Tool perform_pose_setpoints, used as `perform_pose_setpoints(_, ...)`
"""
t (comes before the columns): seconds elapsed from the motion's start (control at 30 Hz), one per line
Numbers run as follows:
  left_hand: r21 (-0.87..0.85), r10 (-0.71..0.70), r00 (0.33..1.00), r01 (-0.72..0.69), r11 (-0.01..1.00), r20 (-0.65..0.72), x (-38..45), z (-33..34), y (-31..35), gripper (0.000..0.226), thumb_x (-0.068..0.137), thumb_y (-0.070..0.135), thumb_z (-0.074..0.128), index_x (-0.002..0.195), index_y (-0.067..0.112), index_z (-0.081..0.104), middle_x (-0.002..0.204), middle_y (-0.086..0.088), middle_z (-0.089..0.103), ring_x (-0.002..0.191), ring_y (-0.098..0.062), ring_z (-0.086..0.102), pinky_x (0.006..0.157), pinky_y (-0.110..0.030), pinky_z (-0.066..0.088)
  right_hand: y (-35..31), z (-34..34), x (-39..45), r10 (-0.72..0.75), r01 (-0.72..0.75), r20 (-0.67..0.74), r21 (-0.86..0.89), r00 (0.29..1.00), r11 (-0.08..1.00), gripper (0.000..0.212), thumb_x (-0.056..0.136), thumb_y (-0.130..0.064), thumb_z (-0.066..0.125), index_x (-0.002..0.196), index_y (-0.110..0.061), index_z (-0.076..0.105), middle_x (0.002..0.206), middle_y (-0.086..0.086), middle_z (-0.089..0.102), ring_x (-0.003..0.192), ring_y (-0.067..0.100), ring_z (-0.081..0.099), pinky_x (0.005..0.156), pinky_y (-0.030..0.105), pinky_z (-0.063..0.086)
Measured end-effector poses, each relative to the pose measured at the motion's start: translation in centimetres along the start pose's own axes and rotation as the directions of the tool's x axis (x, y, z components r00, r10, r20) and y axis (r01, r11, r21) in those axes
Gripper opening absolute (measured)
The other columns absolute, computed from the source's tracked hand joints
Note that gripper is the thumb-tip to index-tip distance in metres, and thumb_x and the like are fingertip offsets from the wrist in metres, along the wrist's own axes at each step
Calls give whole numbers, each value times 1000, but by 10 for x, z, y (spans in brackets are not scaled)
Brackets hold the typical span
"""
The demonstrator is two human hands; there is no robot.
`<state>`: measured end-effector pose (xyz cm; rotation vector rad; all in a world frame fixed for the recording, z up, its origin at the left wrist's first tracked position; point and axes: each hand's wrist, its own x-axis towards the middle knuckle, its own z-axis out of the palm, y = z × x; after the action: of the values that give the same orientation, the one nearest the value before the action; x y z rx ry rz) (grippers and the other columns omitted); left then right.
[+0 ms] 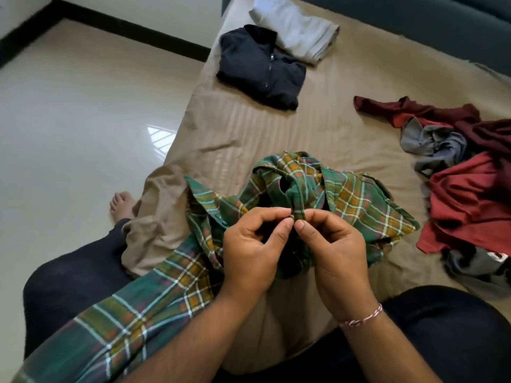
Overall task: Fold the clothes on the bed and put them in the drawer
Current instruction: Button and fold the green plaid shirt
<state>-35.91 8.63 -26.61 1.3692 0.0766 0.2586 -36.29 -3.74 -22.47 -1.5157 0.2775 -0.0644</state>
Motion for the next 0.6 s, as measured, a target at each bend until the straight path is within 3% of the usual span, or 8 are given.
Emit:
perform_pose_setpoints(0.17, 47, 63, 998, -63, 997, -2, -10, 3, 1, 15, 90, 4, 77, 100, 13, 81, 100, 2, 76, 99, -19, 73, 87, -28, 57, 6, -11, -5, -18, 16, 52, 40, 999, 999, 17, 87, 1, 73, 94, -13, 79, 95, 11, 78, 92, 23, 74, 79, 26, 59)
perform_pose_setpoints(0.3, -1, -48, 998, 48, 999, -36, -18, 14, 11, 19, 89, -1, 78, 99, 15, 78, 93, -2, 77, 89, -12, 74, 78, -24, 59, 8, -19, -9, -49, 47, 27, 74, 998, 996, 16, 85, -3, 75, 100, -7, 79, 98, 13, 79, 97, 30, 75, 83, 32, 61)
perform_pose_setpoints(0.4, -33, -87, 991, 84, 996, -99, -20, 25, 15, 16, 88, -4, 78, 90, 12, 75, 83, -2, 76, 76, -11, 72, 70, -22, 57, 6, -25, -12, -100, 98, 32, 66, 994, 993, 19, 89, 4, 71, 103, -7, 78, 100, 10, 79, 98, 26, 76, 83, 30, 61)
perform_pose_setpoints(0.6, -147, -195, 978, 182, 972, -76, -17, 36, 16, 13, 88, -4, 77, 88, 9, 76, 84, -8, 77, 78, -17, 74, 71, -26, 60, 10, -35, -11, -157, 156, 24, 56, 987, 986, 29, 89, 9, 70, 103, -15, 78, 104, 5, 79, 101, 22, 75, 87, 30, 61)
